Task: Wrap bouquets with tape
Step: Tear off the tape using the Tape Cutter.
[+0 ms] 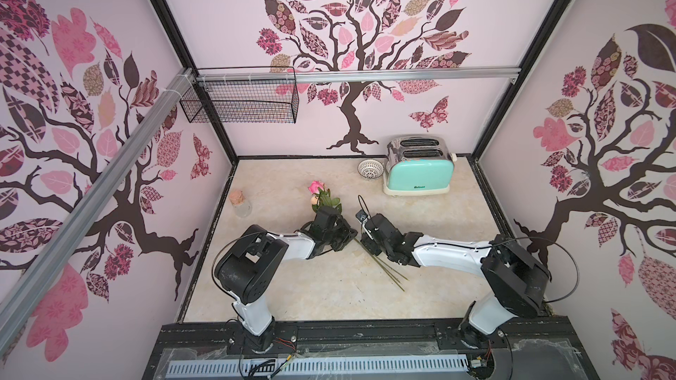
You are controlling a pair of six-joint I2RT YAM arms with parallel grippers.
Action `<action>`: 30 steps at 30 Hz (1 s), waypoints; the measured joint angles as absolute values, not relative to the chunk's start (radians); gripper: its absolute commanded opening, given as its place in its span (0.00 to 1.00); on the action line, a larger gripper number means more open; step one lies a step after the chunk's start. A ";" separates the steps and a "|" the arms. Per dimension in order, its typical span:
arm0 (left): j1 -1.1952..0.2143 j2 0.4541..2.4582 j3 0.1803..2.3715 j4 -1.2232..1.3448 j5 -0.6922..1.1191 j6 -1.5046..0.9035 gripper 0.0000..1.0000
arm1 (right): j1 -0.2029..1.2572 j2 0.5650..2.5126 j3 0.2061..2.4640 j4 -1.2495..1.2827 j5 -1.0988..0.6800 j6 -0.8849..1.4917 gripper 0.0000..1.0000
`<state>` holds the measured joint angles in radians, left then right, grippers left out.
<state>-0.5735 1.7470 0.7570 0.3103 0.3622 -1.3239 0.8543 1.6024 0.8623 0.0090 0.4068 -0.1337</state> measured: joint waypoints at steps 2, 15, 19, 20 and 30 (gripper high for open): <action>-0.571 1.745 0.764 0.309 0.366 -1.319 0.00 | 0.854 1.602 0.853 0.011 0.402 -0.135 0.76; -0.561 1.671 0.778 0.244 0.374 -1.261 0.00 | 0.845 1.531 0.841 -0.025 0.351 -0.113 0.77; -0.561 1.671 0.785 0.249 0.376 -1.257 0.00 | 0.843 1.551 0.862 -0.059 0.330 -0.102 0.77; -0.562 1.673 0.785 0.250 0.377 -1.257 0.00 | 0.843 1.556 0.864 -0.062 0.321 -0.097 0.78; -0.564 1.678 0.775 0.257 0.379 -1.257 0.00 | 0.843 1.557 0.878 -0.082 0.282 -0.064 0.78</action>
